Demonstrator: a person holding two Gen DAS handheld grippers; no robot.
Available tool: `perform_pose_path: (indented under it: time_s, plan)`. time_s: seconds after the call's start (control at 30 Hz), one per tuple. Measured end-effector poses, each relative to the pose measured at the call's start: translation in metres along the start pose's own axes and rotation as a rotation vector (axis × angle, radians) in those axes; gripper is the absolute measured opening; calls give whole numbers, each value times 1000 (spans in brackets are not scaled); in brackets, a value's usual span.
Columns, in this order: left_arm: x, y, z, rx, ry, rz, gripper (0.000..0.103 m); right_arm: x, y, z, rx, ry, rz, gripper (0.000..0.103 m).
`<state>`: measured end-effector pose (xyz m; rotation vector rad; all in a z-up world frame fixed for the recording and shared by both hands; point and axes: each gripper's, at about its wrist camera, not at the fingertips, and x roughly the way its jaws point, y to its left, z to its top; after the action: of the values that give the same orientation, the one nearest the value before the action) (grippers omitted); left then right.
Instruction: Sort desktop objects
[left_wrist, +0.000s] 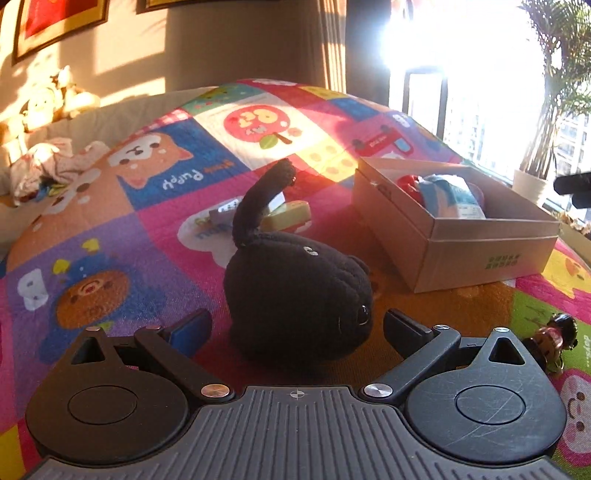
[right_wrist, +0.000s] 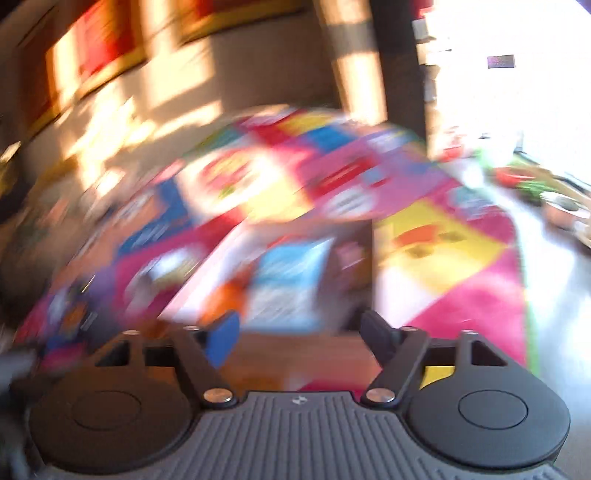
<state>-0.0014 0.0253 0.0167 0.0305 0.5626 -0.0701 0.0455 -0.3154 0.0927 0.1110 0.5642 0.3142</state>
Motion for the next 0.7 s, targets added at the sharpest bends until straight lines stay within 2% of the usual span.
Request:
perform_pose_path:
  time_s: [0.1,0.2,0.23,0.33,0.43,0.5,0.63,0.7]
  plan:
    - [-1,-2,0,11,5,1,102,20,-23,6,103,29,-19,80]
    - [-4,-1,-1,5,17,-12,102,48,-33,6,178,97,36,80]
    - [-6,-1,-1,7,19,-11,102,54,-31,6,185,111,59,84]
    - [-11,0,0,23,16,3,102,71,-15,9,155,96,33,89]
    - [-14,-1,5,41,-3,11,102,90,-8,10,144,102,108,88]
    - [-13,-1,9,56,-11,25,102,94,-4,12,142,109,156,88]
    - [-3,-3,16,83,-8,28,103,75,6,8,89,54,148,89]
    - [5,-3,19,87,1,20,103,55,6,1,45,29,140,97]
